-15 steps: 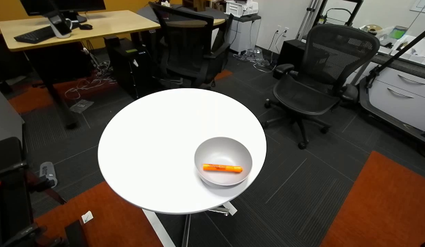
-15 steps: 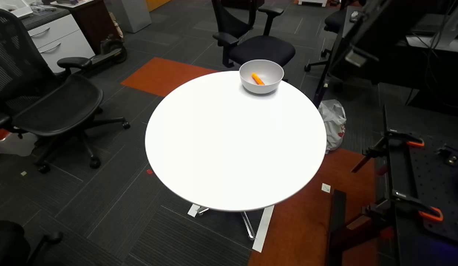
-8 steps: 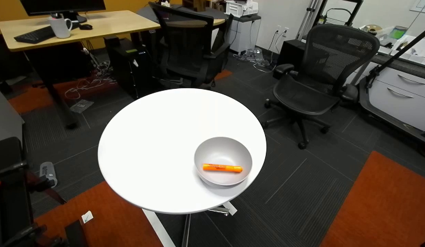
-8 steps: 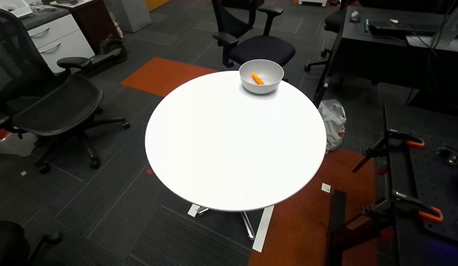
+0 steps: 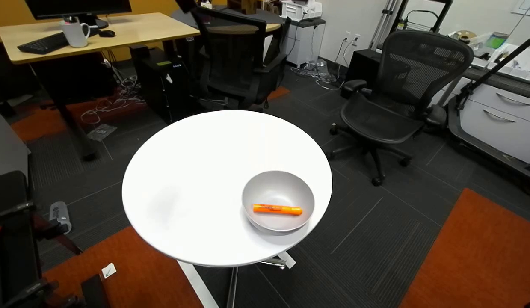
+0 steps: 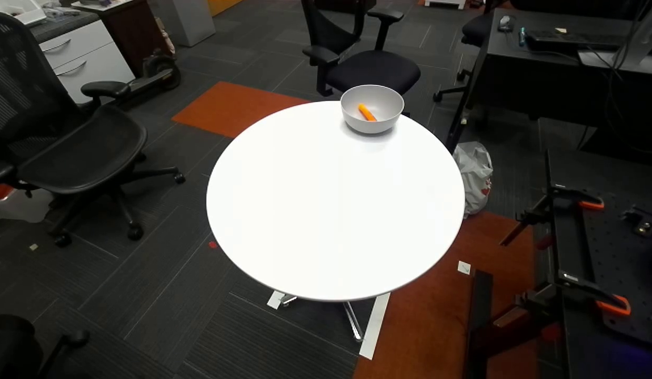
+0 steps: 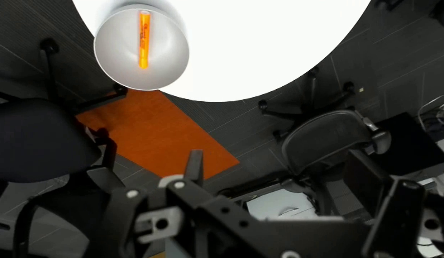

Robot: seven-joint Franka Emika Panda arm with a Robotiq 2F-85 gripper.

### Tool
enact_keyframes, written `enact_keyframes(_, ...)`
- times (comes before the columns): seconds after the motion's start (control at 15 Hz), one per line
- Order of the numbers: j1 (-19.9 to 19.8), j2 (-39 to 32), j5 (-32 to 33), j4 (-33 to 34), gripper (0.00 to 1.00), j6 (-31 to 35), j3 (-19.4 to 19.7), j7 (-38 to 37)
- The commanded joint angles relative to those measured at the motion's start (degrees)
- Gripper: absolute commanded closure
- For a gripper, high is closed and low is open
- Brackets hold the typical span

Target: Put the orange marker in the bowl on the table

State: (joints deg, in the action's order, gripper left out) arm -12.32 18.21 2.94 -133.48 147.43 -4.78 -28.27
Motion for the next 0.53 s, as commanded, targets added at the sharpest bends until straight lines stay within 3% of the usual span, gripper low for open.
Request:
enact_keyframes(0.0,-3.0,-6.9,5.1,3.5,0.00,2.8,0.0,-7.3)
enact_keyframes(0.27,-3.5,-13.3,10.6,6.4,0.00,3.0,2.5,-15.6)
enact_keyframes(0.47,-1.9,-17.8,11.1,8.9,0.00,2.4,5.7,-18.2)
